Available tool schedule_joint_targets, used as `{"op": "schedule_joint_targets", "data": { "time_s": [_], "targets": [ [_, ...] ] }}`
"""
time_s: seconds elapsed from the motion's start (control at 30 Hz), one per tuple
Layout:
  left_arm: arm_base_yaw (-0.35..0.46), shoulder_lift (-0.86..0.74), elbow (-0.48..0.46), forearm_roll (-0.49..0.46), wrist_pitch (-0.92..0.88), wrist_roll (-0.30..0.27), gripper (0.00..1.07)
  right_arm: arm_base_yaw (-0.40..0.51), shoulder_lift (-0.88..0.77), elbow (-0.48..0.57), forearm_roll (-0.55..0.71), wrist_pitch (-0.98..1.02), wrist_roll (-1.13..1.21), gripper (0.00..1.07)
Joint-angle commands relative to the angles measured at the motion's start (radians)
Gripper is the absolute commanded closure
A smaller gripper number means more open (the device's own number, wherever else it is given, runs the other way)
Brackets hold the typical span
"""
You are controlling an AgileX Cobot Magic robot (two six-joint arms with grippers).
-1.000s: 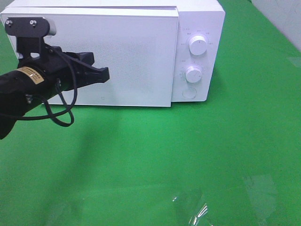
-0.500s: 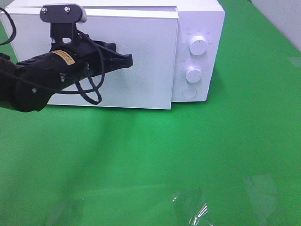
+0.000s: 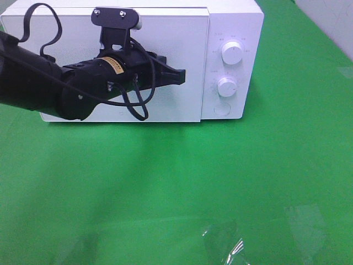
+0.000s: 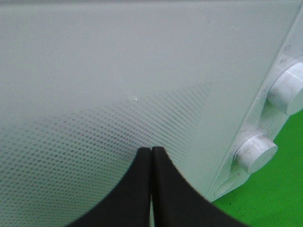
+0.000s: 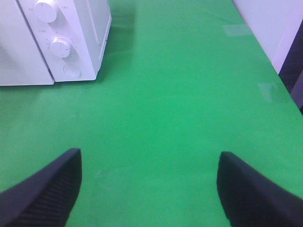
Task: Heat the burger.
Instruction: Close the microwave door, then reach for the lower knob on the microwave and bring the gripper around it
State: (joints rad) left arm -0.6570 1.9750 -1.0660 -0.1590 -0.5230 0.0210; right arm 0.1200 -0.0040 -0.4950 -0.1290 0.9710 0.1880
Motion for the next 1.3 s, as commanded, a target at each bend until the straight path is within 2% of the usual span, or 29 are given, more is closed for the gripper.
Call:
{"op": "schedule_joint_targets", "data": {
  "time_s": [0.03,0.1,0.23,0.37,0.53,0.7,0.73,0.77,0.8,0.83,0.87,0.9,0.93,0.97,1.0,1.03,1.07,1.13,1.17,1.2,1.23,1.27,1.3],
  "targets": [
    [0.016,0.018,-0.056,-0.046,-0.067,0.003,1.07,-0.006,-0.025,0.002,-0.003,-0.007,0.004,0.32],
    [0.016,0.025,-0.064,-0.046,-0.066,0.006,1.07,-0.006,-0.025,0.002,-0.003,-0.007,0.004,0.32],
    [0.021,0.057,-0.126,-0.081,-0.045,0.052,1.07,-0.006,-0.025,0.002,-0.003,-0.007,0.004,0.32],
    [0.02,0.056,-0.128,-0.08,-0.032,0.055,1.07,-0.006,-0.025,0.002,-0.003,-0.007,0.004,0.32],
    [-0.026,0.026,-0.116,-0.075,0.047,0.061,1.07,-0.006,-0.025,0.002,-0.003,-0.007,0.004,0.32],
    [-0.083,-0.009,-0.102,-0.081,0.158,0.099,1.06,-0.006,-0.025,0.002,-0.003,-0.007,0.004,0.32],
    [-0.101,-0.026,-0.096,-0.08,0.232,0.103,0.97,-0.006,-0.025,0.002,-0.003,-0.007,0.004,0.32],
    [-0.101,-0.026,-0.096,-0.08,0.232,0.103,0.97,-0.006,-0.025,0.002,-0.003,-0.007,0.004,0.32],
    [-0.113,-0.04,-0.096,-0.075,0.315,0.103,0.8,-0.006,-0.025,0.002,-0.003,-0.007,0.004,0.32],
    [-0.118,-0.047,-0.096,-0.073,0.367,0.102,0.69,-0.006,-0.025,0.002,-0.003,-0.007,0.003,0.32],
    [-0.118,-0.047,-0.096,-0.073,0.367,0.102,0.69,-0.006,-0.025,0.002,-0.003,-0.007,0.003,0.32],
    [-0.124,-0.062,-0.096,-0.074,0.455,0.099,0.38,-0.006,-0.025,0.002,-0.003,-0.007,0.003,0.32],
    [-0.124,-0.062,-0.096,-0.074,0.455,0.099,0.38,-0.006,-0.025,0.002,-0.003,-0.007,0.003,0.32],
    [-0.13,-0.078,-0.096,-0.083,0.567,0.081,0.1,-0.006,-0.025,0.002,-0.003,-0.007,0.003,0.32],
    [-0.13,-0.078,-0.096,-0.083,0.567,0.081,0.1,-0.006,-0.025,0.002,-0.003,-0.007,0.003,0.32],
    [-0.13,-0.095,-0.096,-0.083,0.69,0.071,0.07,-0.006,-0.025,0.002,-0.003,-0.007,0.003,0.32],
    [-0.13,-0.095,-0.096,-0.083,0.69,0.071,0.07,-0.006,-0.025,0.002,-0.003,-0.007,0.003,0.32],
    [-0.13,-0.124,-0.096,-0.084,0.844,0.053,0.08,-0.006,-0.025,0.002,-0.003,-0.007,0.002,0.32],
    [-0.13,-0.124,-0.096,-0.084,0.844,0.053,0.08,-0.006,-0.025,0.002,-0.003,-0.007,0.002,0.32],
    [-0.13,-0.146,-0.096,-0.08,0.942,0.052,0.08,-0.006,-0.025,0.002,-0.003,-0.007,0.002,0.32],
    [-0.13,-0.146,-0.096,-0.08,0.942,0.052,0.08,-0.006,-0.025,0.002,-0.003,-0.007,0.002,0.32],
    [-0.13,-0.169,-0.096,-0.079,1.046,0.052,0.08,-0.006,-0.025,0.002,-0.003,-0.007,0.002,0.32],
    [-0.13,-0.169,-0.096,-0.079,1.046,0.052,0.08,-0.006,-0.025,0.002,-0.003,-0.007,0.002,0.32]
  ]
}}
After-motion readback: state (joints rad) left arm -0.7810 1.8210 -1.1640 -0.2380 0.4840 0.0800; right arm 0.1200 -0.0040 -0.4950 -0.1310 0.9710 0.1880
